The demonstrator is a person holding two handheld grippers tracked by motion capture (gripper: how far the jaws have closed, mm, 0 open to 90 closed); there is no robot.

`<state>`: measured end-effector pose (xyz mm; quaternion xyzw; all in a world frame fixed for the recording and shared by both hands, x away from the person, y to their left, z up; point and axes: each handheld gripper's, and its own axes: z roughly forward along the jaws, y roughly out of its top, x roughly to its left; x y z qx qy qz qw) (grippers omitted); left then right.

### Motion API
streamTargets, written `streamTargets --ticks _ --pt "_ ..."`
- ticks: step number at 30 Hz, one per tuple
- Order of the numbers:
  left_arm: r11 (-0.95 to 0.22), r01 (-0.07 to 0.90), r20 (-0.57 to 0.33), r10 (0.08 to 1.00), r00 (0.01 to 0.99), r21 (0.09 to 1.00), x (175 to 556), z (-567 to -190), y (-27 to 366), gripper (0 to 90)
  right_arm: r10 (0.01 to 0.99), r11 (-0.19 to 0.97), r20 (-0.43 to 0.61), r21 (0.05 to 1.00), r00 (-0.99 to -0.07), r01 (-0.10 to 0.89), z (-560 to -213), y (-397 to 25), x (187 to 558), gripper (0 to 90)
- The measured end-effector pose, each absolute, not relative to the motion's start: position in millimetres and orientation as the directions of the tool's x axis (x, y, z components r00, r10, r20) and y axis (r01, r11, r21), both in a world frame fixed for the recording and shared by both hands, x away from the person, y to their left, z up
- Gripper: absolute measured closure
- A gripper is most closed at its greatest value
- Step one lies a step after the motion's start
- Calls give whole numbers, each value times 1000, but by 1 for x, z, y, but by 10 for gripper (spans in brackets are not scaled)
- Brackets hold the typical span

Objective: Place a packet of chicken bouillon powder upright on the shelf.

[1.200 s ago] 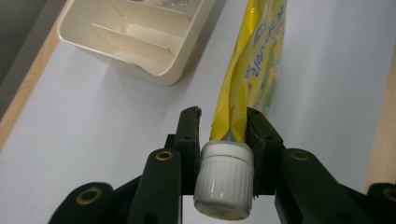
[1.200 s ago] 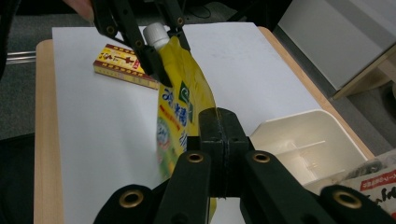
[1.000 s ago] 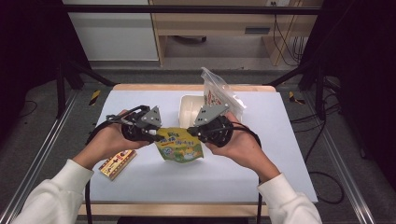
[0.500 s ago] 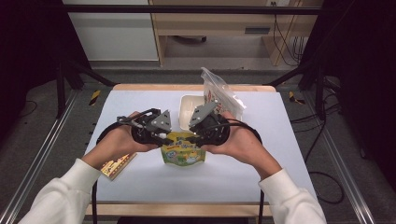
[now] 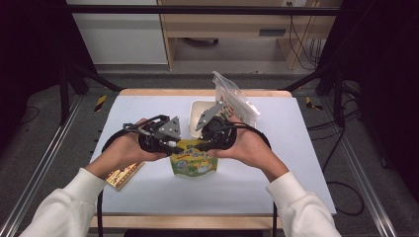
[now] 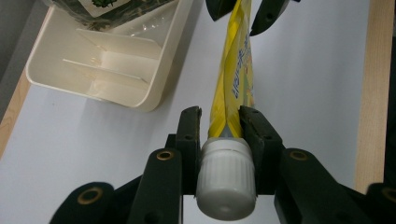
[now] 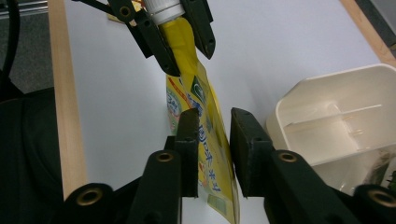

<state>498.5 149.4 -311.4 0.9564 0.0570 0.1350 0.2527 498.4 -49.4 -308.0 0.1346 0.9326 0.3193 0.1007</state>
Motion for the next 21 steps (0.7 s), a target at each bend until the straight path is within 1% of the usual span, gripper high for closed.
streamTargets --ticks 8,9,12,13,15,16,18,21 --pt "-859 48 235 193 953 509 499 -312 150 685 313 756 -75 624 -947 200 -310 -50 501 890" --pt "-855 59 234 207 950 515 500 -312 150 651 313 753 -70 626 -947 203 -310 -50 501 894" --pt "-835 92 235 256 938 542 499 -312 153 447 334 737 -36 633 -942 238 -310 -52 502 898" --pt "-831 100 238 269 933 546 498 -311 155 415 339 733 -31 636 -940 243 -309 -54 503 898" --pt "-802 131 238 323 916 583 494 -309 162 293 365 720 -16 639 -931 271 -309 -57 504 899" --pt "-784 144 233 347 908 604 492 -308 165 247 371 716 -13 641 -929 277 -309 -59 505 900" --pt "-759 168 221 382 897 630 489 -309 171 188 396 700 24 640 -918 318 -308 -65 507 900" --pt "-747 203 231 433 871 633 482 -313 179 147 422 679 41 647 -905 346 -306 -70 508 900"
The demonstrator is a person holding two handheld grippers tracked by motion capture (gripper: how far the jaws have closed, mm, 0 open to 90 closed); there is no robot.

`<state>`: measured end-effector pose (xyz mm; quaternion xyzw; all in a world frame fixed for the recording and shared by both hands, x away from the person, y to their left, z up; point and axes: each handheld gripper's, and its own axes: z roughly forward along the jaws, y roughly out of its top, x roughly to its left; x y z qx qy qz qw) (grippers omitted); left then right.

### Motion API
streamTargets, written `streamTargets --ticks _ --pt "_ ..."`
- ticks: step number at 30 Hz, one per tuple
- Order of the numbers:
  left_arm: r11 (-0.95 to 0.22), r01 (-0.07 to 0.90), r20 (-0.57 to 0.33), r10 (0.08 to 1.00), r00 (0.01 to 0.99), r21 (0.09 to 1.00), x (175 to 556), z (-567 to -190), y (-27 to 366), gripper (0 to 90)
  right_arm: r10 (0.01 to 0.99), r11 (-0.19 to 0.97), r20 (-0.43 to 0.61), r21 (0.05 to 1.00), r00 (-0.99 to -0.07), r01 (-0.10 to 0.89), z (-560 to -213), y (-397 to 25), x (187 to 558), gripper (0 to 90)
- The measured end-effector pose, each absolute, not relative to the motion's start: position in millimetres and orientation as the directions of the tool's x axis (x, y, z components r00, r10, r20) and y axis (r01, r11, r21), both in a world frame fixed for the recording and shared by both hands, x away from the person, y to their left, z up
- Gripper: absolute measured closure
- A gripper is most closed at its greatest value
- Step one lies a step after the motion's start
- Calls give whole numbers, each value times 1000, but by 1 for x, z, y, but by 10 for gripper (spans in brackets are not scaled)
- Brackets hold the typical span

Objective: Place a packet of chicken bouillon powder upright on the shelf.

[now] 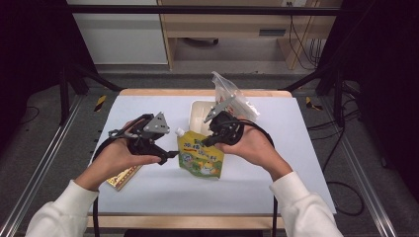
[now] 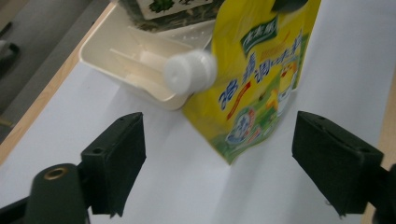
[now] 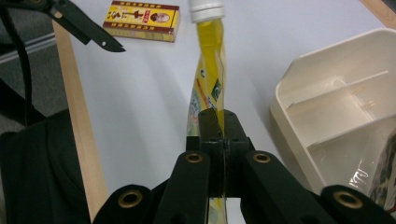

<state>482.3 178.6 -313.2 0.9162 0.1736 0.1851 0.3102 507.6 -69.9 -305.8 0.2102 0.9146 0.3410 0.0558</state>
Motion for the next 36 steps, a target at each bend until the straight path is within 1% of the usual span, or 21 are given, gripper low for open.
streamTargets --ticks 2,5,8,10,12,15,19,23,25,28,33,36 --pt "-736 224 232 462 856 638 476 -318 184 114 444 654 63 659 -894 371 -304 -73 507 900" --pt "-703 266 225 522 823 659 466 -328 192 105 502 590 108 683 -858 430 -299 -79 506 900" --pt "-675 297 218 567 794 675 457 -341 201 90 541 536 134 706 -830 463 -293 -84 504 900" --pt "-637 317 180 590 787 703 450 -353 207 85 571 506 141 715 -809 482 -288 -87 502 900" --pt "-613 332 166 612 773 717 443 -364 213 77 596 474 149 728 -789 496 -283 -89 500 900" --pt "-610 352 178 639 748 710 433 -381 220 79 637 419 162 748 -754 515 -276 -92 497 900" --pt "-585 392 157 675 721 710 424 -407 230 80 695 334 188 770 -694 543 -268 -97 496 900" --pt "-602 410 194 693 694 685 422 -422 238 82 738 266 209 784 -642 561 -262 -101 501 900" --pt "-559 409 176 719 672 721 418 -428 243 82 756 230 218 794 -617 563 -258 -102 503 900" --pt "-546 417 185 739 648 727 415 -434 251 82 781 178 233 806 -579 564 -254 -104 507 900" --pt "-518 439 166 764 623 734 411 -437 261 82 821 98 249 826 -514 556 -249 -102 514 900" --pt "-479 447 129 778 615 756 409 -438 265 86 833 73 251 832 -492 549 -248 -99 519 900"
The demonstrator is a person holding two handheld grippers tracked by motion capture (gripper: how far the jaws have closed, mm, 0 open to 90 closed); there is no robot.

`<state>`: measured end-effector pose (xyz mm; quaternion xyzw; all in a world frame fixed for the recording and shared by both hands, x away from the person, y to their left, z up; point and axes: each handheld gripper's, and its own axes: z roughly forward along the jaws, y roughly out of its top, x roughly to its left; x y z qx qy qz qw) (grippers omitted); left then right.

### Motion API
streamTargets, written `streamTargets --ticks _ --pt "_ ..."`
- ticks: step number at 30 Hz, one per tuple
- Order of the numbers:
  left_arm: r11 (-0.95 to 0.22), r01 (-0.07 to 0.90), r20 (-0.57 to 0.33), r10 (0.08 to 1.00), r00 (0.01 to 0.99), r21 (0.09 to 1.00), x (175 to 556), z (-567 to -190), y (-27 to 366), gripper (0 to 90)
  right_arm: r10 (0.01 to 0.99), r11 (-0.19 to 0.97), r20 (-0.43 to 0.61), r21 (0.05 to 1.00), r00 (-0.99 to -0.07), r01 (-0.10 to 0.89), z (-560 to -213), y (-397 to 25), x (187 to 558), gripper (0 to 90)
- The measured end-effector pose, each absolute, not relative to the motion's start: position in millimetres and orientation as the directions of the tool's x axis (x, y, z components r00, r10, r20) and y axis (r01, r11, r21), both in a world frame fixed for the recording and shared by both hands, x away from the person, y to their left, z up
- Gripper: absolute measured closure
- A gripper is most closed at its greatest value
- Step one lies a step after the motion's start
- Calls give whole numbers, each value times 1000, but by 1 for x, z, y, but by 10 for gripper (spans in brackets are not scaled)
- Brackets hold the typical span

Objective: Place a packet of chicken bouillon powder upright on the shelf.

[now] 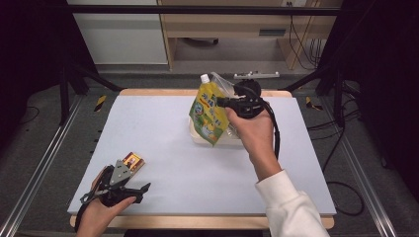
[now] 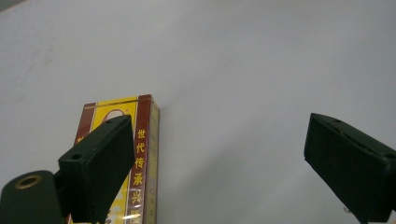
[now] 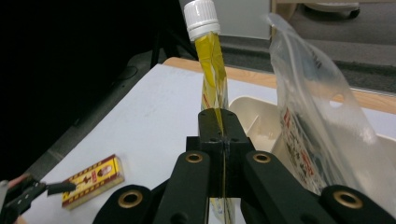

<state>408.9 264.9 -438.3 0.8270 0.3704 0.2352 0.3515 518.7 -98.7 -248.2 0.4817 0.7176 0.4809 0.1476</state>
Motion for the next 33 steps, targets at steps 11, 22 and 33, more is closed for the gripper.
streamTargets --ticks 11,22,33 --pt "-494 452 149 780 608 743 414 -444 268 94 859 -28 289 849 -421 527 -244 -86 539 900" --pt "-499 451 164 785 598 740 418 -446 266 102 891 -42 263 859 -370 511 -248 -75 544 900" --pt "-489 452 157 789 594 746 417 -445 267 107 931 -74 245 851 -269 521 -249 -75 554 900"
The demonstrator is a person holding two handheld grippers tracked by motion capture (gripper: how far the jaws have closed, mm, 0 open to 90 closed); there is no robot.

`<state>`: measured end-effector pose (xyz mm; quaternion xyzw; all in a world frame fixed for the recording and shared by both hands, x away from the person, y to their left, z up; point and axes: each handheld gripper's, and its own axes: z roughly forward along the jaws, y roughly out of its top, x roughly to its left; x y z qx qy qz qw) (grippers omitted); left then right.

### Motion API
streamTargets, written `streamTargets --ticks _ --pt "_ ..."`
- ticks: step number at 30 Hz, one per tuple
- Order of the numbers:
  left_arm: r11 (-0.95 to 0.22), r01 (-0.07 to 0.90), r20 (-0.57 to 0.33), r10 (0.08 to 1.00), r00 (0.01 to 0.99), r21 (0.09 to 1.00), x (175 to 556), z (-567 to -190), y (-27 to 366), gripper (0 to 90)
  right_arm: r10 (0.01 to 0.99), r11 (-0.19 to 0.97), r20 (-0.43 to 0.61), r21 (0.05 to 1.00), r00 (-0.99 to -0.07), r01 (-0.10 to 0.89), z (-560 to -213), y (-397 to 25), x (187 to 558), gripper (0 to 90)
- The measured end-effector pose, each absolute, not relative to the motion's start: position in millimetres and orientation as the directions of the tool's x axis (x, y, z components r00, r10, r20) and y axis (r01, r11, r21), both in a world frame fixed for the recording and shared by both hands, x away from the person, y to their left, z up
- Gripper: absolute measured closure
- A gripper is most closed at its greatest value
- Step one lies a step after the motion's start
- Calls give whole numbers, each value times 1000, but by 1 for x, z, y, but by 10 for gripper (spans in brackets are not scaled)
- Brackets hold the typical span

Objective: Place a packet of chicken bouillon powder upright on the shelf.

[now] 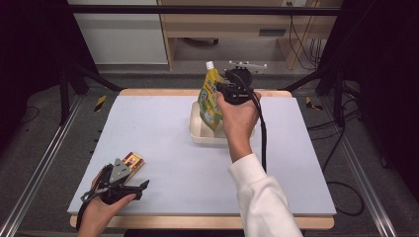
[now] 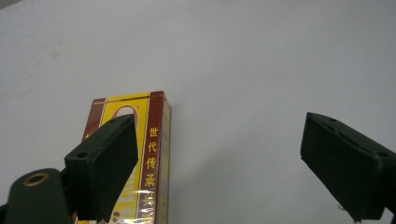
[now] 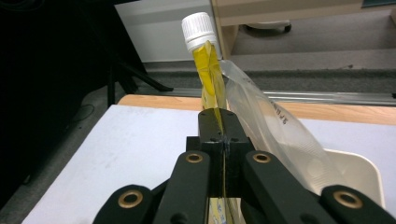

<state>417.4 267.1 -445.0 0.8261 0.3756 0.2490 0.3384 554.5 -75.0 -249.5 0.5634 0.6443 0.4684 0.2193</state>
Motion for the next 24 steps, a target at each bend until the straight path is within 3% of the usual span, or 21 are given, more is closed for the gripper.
streamTargets --ticks 24 --pt "-502 440 169 779 603 744 416 -445 263 107 967 -40 175 820 -183 572 -258 -64 584 900"
